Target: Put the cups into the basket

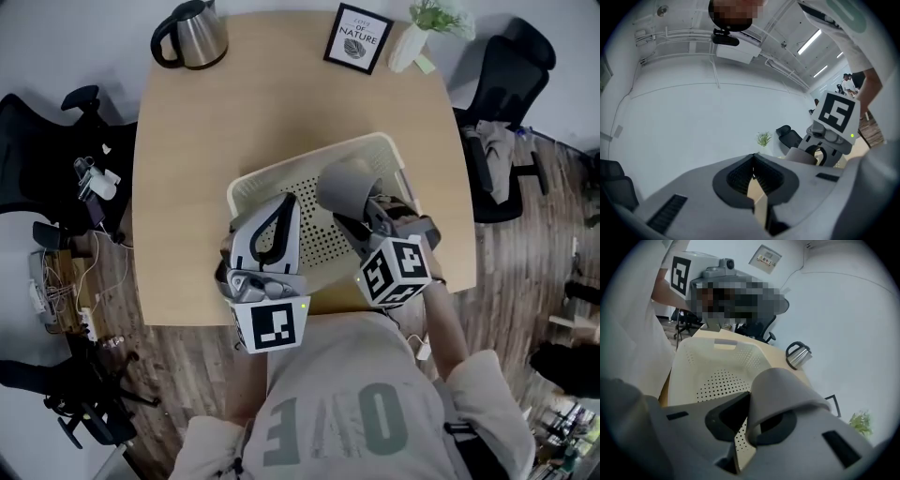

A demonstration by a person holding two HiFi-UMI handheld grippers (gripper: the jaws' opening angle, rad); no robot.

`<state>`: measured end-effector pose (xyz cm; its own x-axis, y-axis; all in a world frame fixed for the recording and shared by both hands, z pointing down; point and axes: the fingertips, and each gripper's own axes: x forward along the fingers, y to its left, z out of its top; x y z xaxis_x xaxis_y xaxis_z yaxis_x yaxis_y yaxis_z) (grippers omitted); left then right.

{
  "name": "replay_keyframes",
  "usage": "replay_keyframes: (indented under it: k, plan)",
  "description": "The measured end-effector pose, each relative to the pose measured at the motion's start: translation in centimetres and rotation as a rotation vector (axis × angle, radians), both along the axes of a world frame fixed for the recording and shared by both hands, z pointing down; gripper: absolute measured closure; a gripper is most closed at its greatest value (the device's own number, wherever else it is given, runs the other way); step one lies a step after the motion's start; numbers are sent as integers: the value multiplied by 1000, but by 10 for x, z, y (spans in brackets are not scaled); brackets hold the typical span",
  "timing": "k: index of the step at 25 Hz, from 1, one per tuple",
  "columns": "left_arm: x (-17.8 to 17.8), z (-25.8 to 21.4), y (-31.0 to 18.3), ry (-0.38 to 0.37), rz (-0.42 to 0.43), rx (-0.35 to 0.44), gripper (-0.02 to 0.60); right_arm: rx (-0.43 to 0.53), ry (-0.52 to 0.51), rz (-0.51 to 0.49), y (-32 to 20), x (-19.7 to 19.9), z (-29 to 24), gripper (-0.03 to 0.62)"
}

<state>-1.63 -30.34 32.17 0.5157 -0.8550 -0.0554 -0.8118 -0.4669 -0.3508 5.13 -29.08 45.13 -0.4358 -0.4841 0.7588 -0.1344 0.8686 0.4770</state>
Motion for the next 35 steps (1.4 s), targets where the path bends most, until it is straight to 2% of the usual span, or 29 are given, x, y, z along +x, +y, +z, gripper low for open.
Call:
replay_keyframes:
  k: [9,14,17,20,25,29,33,35]
  plan:
    - [-36,23,-22,27,-56,-33,574,-168,215,-59,5,-7,51,563]
    - [-40,39,-30,19,-59,-60,574,-187,386,-110,4,1,83,563]
    - [-44,40,-31,35,-72,-61,574,-243,436,-139,10,6,99,563]
    - [-44,43,-33,17,-72,-59,574,-291,481,-146,14,12,113,563]
    - [-48,42,-35,33,-63,-67,574,-383,533,-166,28,15,130,562]
    - [-44,36,-31,49,-58,-62,574,-396,559,-179,31,17,137,562]
    - [-41,40,-31,29,-51,-68,574,-391,546,-160,29,15,137,562]
    - [-42,40,-32,31,-52,-69,574,-410,503,-113,29,11,136,562]
